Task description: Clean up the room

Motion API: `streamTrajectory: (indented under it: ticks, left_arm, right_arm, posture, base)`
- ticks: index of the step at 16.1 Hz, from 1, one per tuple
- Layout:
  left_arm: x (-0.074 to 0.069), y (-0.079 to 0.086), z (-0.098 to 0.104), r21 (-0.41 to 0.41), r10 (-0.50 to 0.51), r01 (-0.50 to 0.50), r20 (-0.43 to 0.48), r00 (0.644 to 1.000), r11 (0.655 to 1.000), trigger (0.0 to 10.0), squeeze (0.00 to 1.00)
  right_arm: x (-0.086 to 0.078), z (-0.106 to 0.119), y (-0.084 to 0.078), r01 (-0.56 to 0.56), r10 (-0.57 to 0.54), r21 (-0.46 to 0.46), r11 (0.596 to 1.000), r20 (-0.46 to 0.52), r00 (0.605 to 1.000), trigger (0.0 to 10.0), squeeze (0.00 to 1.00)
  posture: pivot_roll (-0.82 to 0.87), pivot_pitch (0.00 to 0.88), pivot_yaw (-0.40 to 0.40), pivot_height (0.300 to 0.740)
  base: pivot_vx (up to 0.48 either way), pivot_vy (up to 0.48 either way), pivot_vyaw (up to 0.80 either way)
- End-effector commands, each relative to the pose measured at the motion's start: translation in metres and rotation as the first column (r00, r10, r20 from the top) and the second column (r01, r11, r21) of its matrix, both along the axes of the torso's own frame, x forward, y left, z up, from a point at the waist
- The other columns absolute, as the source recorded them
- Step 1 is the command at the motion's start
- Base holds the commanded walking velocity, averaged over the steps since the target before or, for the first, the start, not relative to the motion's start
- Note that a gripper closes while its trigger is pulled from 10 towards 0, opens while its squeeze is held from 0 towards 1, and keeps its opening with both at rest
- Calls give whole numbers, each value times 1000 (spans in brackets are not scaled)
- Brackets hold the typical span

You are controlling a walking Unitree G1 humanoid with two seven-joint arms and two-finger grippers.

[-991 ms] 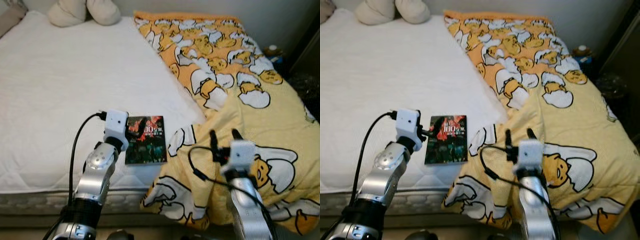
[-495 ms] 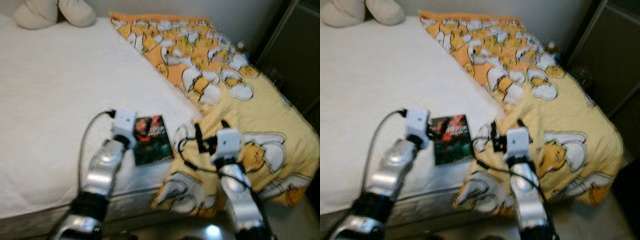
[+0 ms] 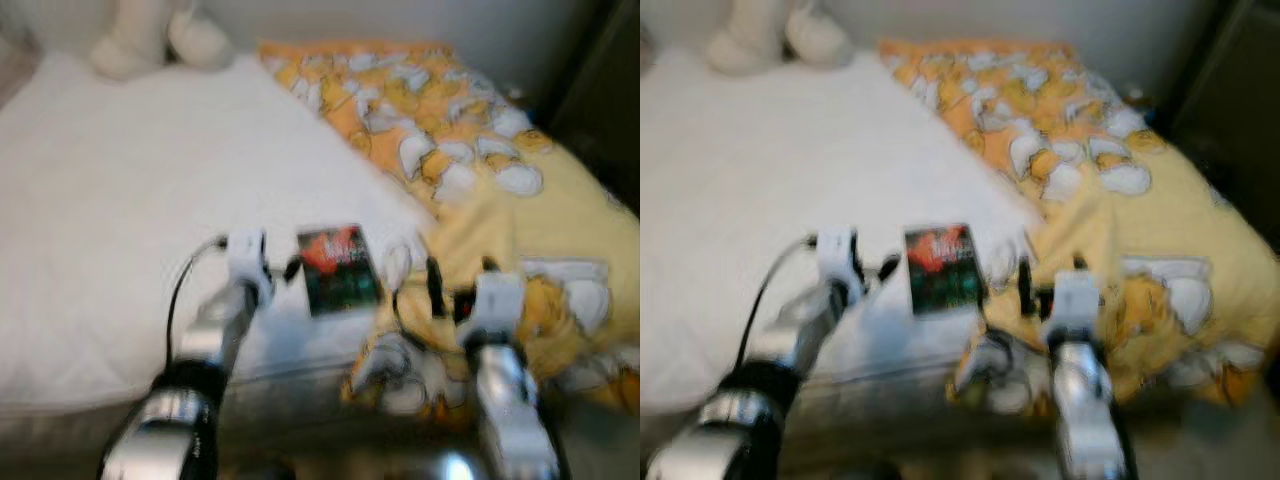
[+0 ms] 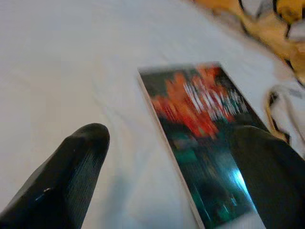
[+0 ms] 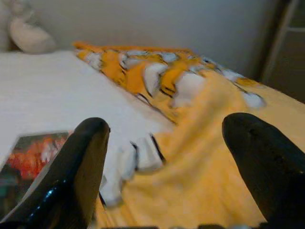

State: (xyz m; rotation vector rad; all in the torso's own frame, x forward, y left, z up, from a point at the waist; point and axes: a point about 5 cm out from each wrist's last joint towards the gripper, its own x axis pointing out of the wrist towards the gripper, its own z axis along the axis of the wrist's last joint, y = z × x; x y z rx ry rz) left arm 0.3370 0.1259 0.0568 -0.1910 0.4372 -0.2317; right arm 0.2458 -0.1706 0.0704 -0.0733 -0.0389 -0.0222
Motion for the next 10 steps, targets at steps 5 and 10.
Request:
streamTrajectory:
  ticks: [5, 10]
  left_arm:
    - [15, -17, 7, -174, 15, -22, -41, 999, 984, 10000, 0]
    - [23, 4, 14, -81, 99, -99, -4, 995, 992, 10000, 0]
  right_arm:
    - [-34, 7, -5, -24, 23, -25, 999, -37, 999, 10000, 0]
    - [-60, 5, 8, -64, 63, -6, 998, -98, 993, 10000, 0]
  posture:
    - [-132, 103, 6, 740]
    - [-171, 150, -2, 740]
  base:
    - [0, 0, 0]
    - [0, 0, 0]
